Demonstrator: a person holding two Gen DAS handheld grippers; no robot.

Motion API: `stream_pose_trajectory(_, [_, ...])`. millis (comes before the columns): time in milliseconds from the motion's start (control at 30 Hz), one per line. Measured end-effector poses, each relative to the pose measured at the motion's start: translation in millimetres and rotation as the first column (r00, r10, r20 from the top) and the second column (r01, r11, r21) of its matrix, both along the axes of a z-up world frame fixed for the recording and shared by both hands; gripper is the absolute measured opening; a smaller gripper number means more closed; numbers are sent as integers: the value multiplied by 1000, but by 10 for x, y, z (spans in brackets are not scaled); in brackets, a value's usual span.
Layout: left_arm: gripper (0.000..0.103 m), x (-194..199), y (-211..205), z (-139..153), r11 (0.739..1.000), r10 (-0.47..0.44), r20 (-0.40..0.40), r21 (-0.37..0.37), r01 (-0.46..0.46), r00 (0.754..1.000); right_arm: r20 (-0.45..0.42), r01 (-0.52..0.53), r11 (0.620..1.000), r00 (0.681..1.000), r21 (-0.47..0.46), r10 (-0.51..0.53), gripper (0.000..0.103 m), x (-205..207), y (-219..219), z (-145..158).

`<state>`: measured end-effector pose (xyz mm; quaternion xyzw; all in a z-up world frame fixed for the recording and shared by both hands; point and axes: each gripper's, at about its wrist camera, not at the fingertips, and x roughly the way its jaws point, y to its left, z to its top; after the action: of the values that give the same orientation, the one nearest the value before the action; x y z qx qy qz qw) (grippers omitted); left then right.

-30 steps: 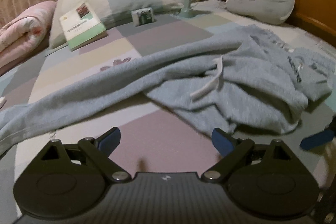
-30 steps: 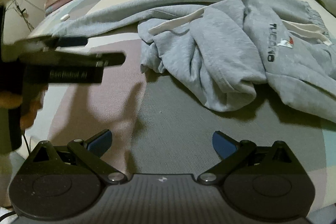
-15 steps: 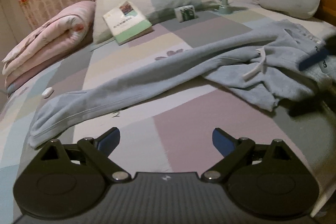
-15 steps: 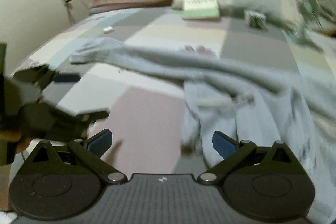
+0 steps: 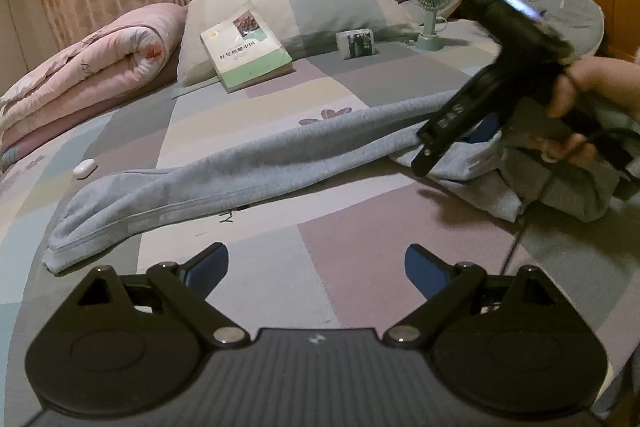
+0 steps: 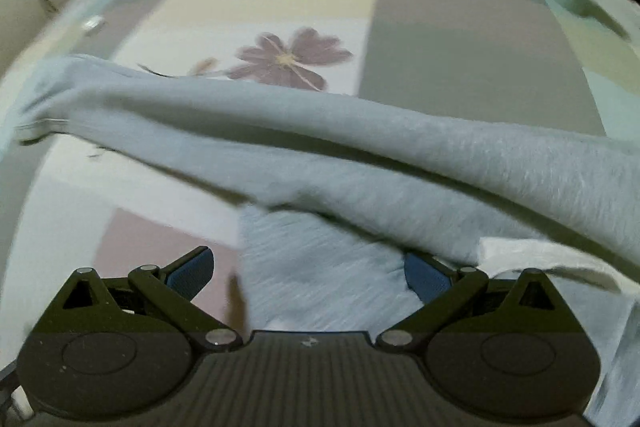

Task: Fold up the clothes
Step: 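Grasp the grey pant leg with the right gripper and lift it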

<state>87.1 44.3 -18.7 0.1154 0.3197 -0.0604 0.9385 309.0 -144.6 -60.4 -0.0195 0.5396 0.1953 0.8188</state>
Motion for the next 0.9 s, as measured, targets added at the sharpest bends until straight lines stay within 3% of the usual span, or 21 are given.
stream_pose_trajectory(133, [95, -20, 30, 18, 1000, 13, 9, -4, -13, 1000, -28, 20, 1000, 999, 8, -20, 103, 77, 42, -19])
stream_pose_trajectory(300, [95, -99, 85, 119, 1000, 28, 34, -5, -28, 999, -99, -69, 992, 992, 102, 79, 103, -151, 145, 21])
stream_pose_trajectory(533, [96, -252, 137, 295, 999, 47, 72, 1, -47, 996, -233, -191, 942, 938, 275, 258, 103, -649, 396, 9])
stream_pose_trajectory(633, [98, -342, 147, 346, 999, 50, 78, 11, -51, 996, -198, -234, 939, 938, 250, 286, 103, -829, 479, 72])
stream_pose_trajectory(900, [98, -507, 104, 403, 999, 30, 73, 14, -31, 997, -140, -184, 941, 963, 285, 230, 103, -1102, 187, 312])
